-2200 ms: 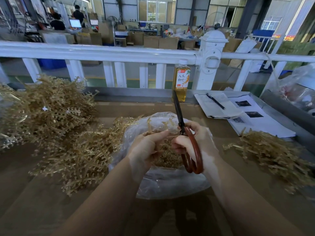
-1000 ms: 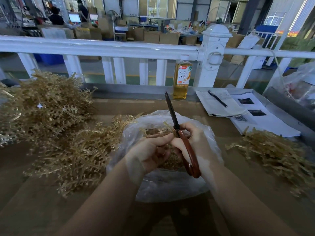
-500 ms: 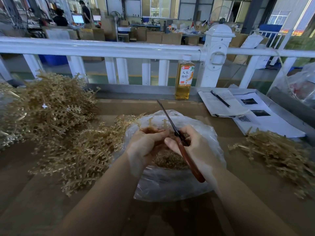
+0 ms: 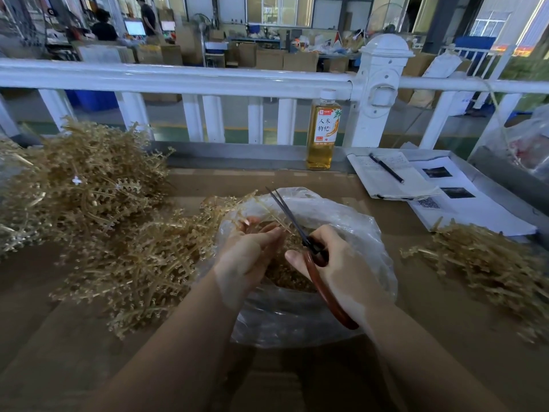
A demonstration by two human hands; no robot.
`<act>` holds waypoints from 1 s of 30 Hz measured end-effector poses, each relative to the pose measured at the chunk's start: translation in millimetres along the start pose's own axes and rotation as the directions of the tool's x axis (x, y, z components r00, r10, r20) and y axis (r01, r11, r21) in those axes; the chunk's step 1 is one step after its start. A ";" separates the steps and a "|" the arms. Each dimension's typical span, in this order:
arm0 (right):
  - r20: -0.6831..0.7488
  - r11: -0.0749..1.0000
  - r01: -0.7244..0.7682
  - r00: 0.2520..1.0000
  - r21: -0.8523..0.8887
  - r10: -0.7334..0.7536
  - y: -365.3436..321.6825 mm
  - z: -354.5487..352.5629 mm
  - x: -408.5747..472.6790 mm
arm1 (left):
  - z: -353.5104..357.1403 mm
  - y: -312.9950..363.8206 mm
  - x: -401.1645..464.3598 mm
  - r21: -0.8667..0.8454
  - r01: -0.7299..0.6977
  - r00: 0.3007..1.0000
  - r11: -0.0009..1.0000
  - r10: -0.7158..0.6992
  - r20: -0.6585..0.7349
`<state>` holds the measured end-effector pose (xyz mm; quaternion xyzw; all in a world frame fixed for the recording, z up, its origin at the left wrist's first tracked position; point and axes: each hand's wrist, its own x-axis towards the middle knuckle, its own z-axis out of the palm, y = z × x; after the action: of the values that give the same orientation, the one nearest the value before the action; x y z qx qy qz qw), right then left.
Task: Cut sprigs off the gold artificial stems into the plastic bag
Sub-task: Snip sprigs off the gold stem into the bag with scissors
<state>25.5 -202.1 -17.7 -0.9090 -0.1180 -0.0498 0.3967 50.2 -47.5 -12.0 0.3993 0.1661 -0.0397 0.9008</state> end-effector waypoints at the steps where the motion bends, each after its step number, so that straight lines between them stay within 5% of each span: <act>1: -0.007 1.000 0.004 1.000 -0.002 -0.004 -0.6 0.1 -0.7 | -0.1 0.1 1.1 -0.021 -0.001 1.000 1.000 0.001 -0.004; 20: -0.030 0.958 0.094 0.994 -0.270 -0.106 -0.6 4.9 -14.3 | -2.4 -5.3 -1.8 0.000 -0.140 0.989 0.990 0.140 -0.051; 30: -0.008 0.958 0.129 0.991 -0.258 -0.136 5.8 9.6 -11.9 | -2.1 -8.0 1.3 -0.005 -0.162 0.985 0.987 0.161 -0.067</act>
<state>15.4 -201.0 -30.5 -0.9419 -0.1661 -0.1029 0.2731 49.1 -51.3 -19.4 0.4079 0.1629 0.0475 0.8971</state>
